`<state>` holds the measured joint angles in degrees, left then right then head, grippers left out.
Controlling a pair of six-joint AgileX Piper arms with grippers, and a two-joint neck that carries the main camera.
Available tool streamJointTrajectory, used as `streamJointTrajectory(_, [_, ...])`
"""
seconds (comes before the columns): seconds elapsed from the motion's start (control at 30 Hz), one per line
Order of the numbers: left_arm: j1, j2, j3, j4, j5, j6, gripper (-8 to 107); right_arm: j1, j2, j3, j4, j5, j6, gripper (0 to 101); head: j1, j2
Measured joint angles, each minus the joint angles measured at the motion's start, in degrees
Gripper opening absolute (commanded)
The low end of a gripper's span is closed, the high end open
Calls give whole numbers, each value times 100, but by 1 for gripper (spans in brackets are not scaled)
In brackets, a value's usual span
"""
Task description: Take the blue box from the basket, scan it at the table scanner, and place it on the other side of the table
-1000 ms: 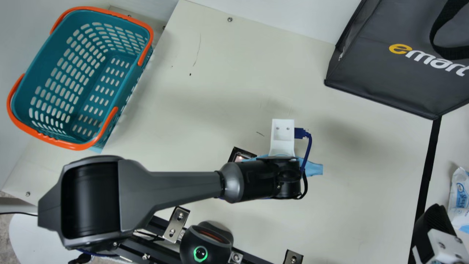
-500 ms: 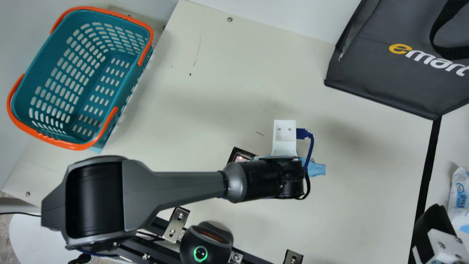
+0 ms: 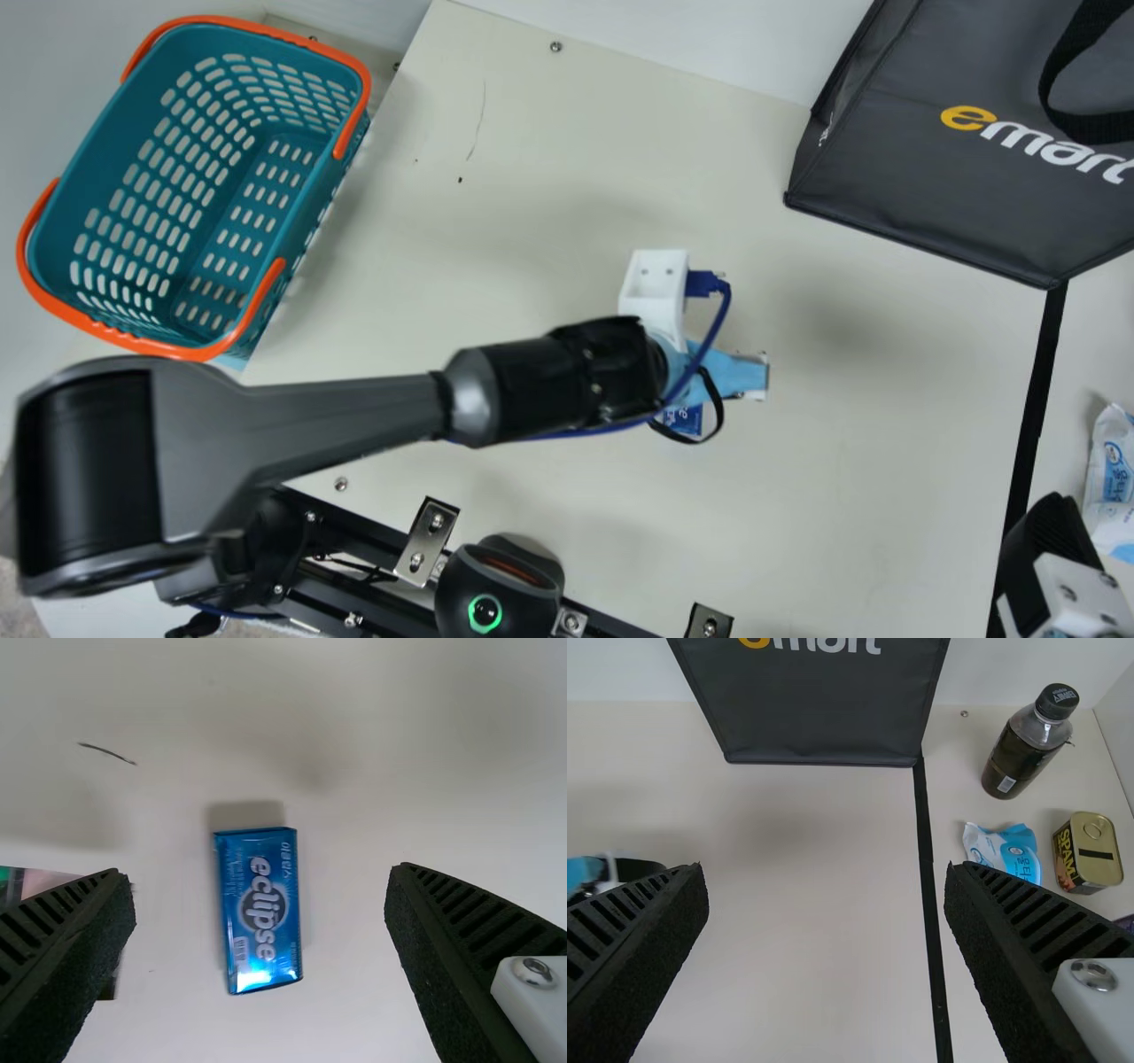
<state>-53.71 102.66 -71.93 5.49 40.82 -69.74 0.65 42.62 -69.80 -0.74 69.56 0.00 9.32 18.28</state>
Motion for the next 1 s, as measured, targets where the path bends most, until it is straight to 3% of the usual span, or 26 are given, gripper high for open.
streamJointTrajectory(0.43, [1296,-1780,1218,-1605,-318,2531,90,0,0,0,0,0,0,95,9,0])
streamJointTrajectory(0.77, [2452,-3111,1873,-2702,82,4466,90,0,0,0,0,0,0,95,9,0])
streamJointTrajectory(1.0, [3194,-3986,2040,-2801,615,5696,90,0,0,0,0,-7,0,95,9,-9])
